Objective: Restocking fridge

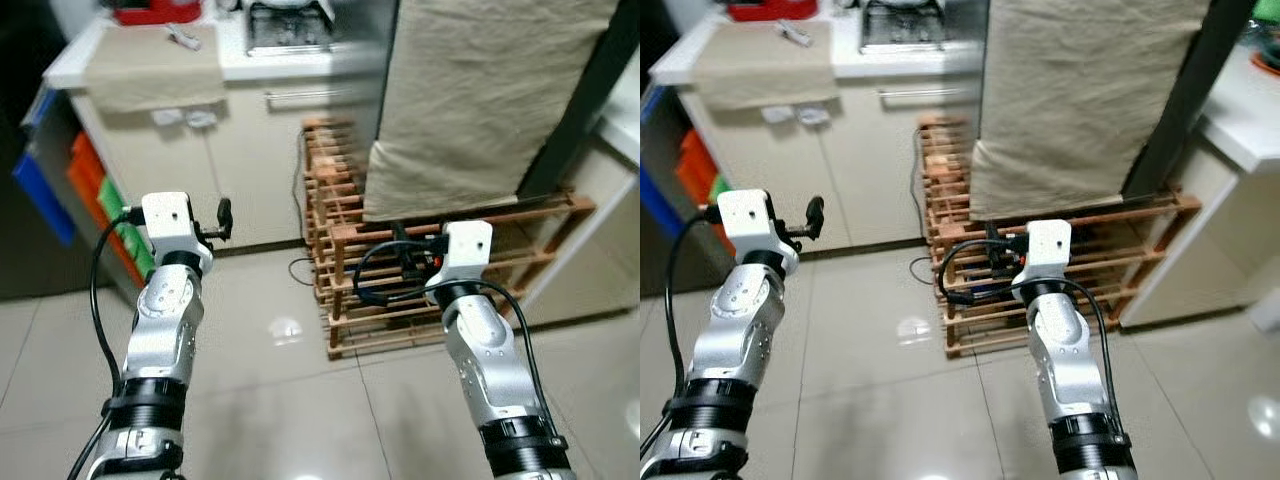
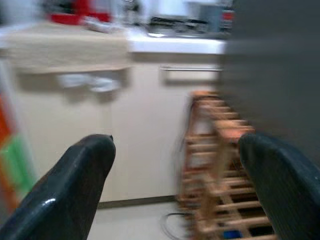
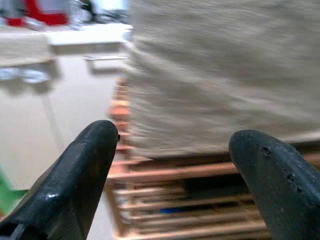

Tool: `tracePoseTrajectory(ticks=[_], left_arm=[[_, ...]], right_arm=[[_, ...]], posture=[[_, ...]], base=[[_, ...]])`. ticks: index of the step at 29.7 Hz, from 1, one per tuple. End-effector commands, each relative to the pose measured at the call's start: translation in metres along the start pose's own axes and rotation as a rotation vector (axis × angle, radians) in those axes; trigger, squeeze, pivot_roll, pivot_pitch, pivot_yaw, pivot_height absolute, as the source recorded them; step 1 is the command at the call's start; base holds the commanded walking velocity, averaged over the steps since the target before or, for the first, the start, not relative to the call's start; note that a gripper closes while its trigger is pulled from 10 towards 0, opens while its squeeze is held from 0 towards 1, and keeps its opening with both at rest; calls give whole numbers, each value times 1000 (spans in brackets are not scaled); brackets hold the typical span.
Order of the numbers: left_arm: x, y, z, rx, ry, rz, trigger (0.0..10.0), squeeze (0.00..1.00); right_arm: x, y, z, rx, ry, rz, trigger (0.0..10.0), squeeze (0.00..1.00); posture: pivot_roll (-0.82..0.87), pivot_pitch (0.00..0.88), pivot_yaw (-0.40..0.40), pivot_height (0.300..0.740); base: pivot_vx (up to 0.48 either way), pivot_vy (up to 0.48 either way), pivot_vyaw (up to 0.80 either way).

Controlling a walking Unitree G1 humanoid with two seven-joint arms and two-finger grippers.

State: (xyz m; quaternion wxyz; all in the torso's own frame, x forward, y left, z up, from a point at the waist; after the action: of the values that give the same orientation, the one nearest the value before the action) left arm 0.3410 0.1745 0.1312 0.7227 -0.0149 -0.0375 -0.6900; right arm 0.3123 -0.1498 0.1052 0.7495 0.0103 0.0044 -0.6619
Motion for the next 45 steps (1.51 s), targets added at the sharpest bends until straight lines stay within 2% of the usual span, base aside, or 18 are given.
tracePoseTrajectory(ticks=[1, 13, 24, 31, 38, 43, 45], left_arm=[[1, -1, -1, -4, 7, -17, 10000, 0], [8, 0, -3, -18, 14, -64, 10000, 0], [17, -1, -3, -16, -7, -128, 10000, 0], [16, 0, -3, -11, 40, -110, 10000, 0], [17, -1, 4, 41, 15, -121, 10000, 0], [25, -2, 12, 87, 59, -168, 10000, 0], [28, -3, 13, 93, 47, -186, 10000, 0]], right_arm=[[0, 1, 3, 14, 15, -2, 10000, 0], [14, 4, 7, 41, 17, -84, 10000, 0], [19, 6, 8, 56, 6, -121, 10000, 0], [28, 4, 9, 79, 19, -182, 10000, 0], [36, 2, 31, 196, -20, -237, 10000, 0], [35, 1, 24, 160, 18, -240, 10000, 0], [36, 1, 21, 150, 31, -250, 10000, 0]], posture=[[-76, 0, 19, 740], [-61, 0, 19, 740], [-63, 0, 18, 740], [-59, 0, 15, 740], [-59, 0, 16, 740], [-61, 0, 14, 740], [-62, 0, 15, 740]], base=[[0, 480, -788], [0, 480, -788], [0, 478, -788], [0, 0, -779], [0, 0, -754], [0, 0, -750], [0, 0, -756]])
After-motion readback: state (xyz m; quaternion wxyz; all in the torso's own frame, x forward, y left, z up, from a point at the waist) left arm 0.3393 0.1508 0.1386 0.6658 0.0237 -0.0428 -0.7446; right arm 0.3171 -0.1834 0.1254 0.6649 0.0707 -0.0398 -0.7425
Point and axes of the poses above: a point about 5 cm out from each wrist's last joint towards the gripper, its own y axis pointing out of the wrist towards the gripper, its own z axis along the axis of the wrist's last joint, x = y × z, the point moved 1 cm from there along y, pointing out of the wrist towards the gripper
